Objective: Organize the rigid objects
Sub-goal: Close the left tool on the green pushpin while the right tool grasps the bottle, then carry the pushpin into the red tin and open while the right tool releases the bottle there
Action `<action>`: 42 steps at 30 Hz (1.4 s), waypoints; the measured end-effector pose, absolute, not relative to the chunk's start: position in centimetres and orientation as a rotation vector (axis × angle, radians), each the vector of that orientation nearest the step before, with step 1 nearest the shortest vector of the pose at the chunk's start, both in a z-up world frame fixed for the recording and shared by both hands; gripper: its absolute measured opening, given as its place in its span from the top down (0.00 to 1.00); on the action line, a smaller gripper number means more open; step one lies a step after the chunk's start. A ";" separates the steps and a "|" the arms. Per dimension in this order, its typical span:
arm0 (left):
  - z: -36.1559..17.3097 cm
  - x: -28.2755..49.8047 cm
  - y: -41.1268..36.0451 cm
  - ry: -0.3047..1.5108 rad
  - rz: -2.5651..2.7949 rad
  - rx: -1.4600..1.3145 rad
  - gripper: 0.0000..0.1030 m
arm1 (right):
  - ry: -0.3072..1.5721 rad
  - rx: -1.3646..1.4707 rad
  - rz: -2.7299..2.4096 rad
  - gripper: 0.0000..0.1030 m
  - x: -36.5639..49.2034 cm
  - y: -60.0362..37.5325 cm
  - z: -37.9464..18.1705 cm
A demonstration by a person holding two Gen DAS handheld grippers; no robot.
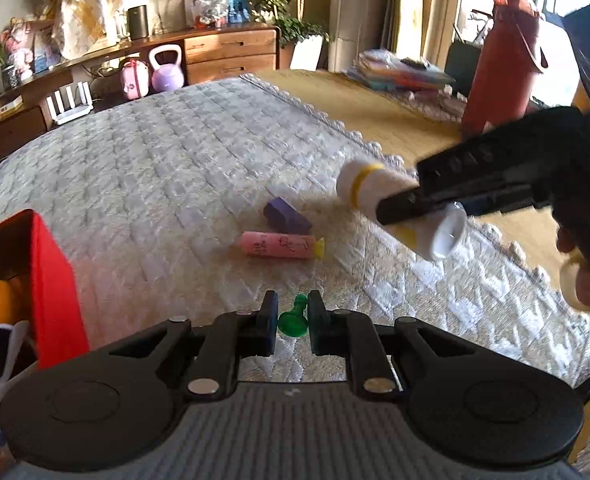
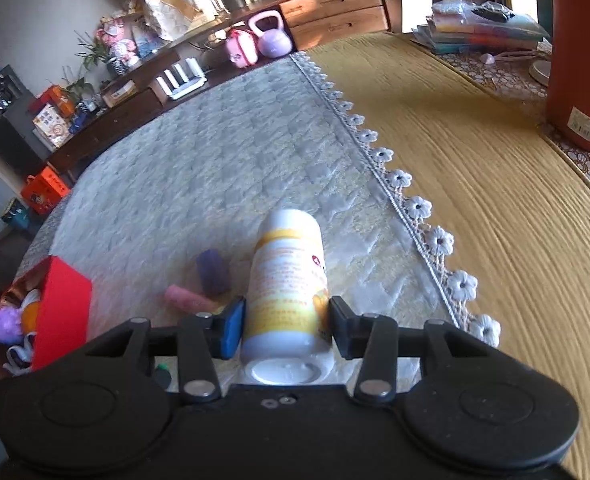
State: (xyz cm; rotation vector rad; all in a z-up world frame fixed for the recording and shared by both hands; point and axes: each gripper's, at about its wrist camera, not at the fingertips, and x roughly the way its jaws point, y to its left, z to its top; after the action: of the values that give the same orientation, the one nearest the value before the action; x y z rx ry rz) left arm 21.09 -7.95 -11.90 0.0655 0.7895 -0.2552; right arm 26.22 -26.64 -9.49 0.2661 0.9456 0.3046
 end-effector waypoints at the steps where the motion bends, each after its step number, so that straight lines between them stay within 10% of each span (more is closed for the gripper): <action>1: -11.5 21.0 -7.8 0.787 -0.255 0.058 0.86 | 0.948 0.274 0.311 0.58 25.8 -26.6 -9.4; 42: -4.4 10.8 13.0 0.660 0.053 -0.148 0.85 | 0.815 0.169 0.596 0.58 18.5 -9.0 -2.0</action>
State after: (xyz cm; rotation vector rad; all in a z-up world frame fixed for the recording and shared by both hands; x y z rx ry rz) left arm 10.83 13.03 -4.39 -0.1482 0.6601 0.0535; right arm 18.49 -8.97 -1.98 0.1685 0.8148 0.5963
